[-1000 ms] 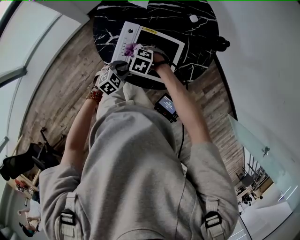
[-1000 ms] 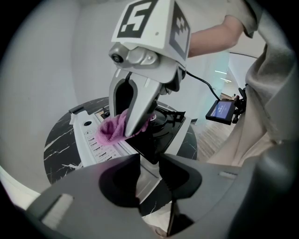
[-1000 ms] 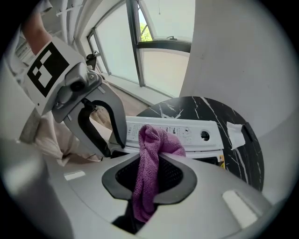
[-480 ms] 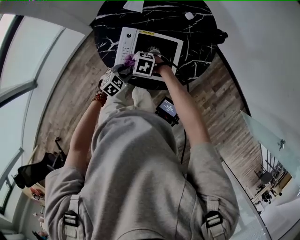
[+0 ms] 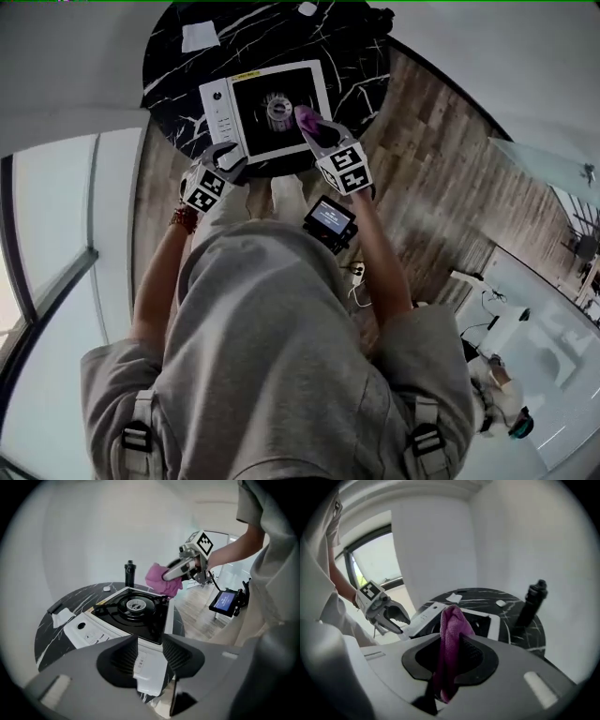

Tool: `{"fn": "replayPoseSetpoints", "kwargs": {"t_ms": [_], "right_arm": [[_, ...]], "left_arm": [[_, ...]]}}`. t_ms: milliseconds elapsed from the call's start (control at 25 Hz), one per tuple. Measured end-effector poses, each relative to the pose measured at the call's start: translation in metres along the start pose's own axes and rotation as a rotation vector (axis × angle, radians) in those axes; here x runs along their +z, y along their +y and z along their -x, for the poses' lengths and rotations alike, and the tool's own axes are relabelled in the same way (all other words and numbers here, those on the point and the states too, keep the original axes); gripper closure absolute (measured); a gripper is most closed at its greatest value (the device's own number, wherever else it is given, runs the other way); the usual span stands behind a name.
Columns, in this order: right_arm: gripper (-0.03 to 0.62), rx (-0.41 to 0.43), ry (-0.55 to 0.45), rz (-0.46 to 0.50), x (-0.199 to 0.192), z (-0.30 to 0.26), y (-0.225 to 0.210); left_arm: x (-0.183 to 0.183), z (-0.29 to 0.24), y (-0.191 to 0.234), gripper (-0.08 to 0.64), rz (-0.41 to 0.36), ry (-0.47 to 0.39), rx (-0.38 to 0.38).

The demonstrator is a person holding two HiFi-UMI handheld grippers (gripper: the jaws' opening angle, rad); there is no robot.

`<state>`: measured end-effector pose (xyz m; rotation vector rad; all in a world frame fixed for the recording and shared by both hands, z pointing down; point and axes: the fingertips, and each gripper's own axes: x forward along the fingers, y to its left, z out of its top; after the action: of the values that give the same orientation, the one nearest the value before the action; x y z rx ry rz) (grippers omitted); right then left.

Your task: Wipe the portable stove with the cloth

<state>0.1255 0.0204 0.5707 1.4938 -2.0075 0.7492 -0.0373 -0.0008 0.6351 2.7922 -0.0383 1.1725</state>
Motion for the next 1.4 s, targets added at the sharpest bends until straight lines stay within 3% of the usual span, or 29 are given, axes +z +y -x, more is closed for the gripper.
{"fn": "replayPoseSetpoints", "kwargs": {"t_ms": [160, 360, 480, 560, 680, 720, 1080, 1240, 1400], "right_arm": [[0.503, -0.258, 0.067, -0.111, -0.051, 0.015, -0.018], [0.503, -0.421, 0.09, -0.234, -0.072, 0.011, -0.031], [0.503, -0.474, 0.1, -0.196, -0.067, 0.006, -0.029], [0.505, -0.507, 0.143, -0.082, -0.066, 0.002, -0.021], [0.505, -0.513, 0.246, 0.169, -0.07, -0.011, -0.005], [0.505, -0.511, 0.27, 0.204, -0.073, -0.017, -0.003], [0.508, -0.487, 0.295, -0.038, -0.077, -0.034, 0.003], [0.508, -0.469, 0.313, -0.046, -0.075, -0.037, 0.01], [0.509, -0.36, 0.298, -0.072, -0.064, -0.055, 0.04]], "left_arm": [[0.005, -0.001, -0.004, 0.391, -0.133, 0.012, -0.132], [-0.009, -0.011, -0.01, 0.383, -0.242, 0.046, -0.236], [-0.013, -0.012, -0.01, 0.38, -0.287, 0.062, -0.274], [-0.017, -0.012, -0.01, 0.379, -0.301, 0.069, -0.291], [-0.02, -0.013, -0.01, 0.377, -0.32, 0.067, -0.309], [-0.021, -0.014, -0.009, 0.377, -0.326, 0.065, -0.313], [-0.021, -0.013, -0.01, 0.382, -0.322, 0.047, -0.332], [-0.018, -0.012, -0.01, 0.387, -0.31, 0.039, -0.335], [-0.016, -0.012, -0.009, 0.396, -0.311, 0.033, -0.34]]}}
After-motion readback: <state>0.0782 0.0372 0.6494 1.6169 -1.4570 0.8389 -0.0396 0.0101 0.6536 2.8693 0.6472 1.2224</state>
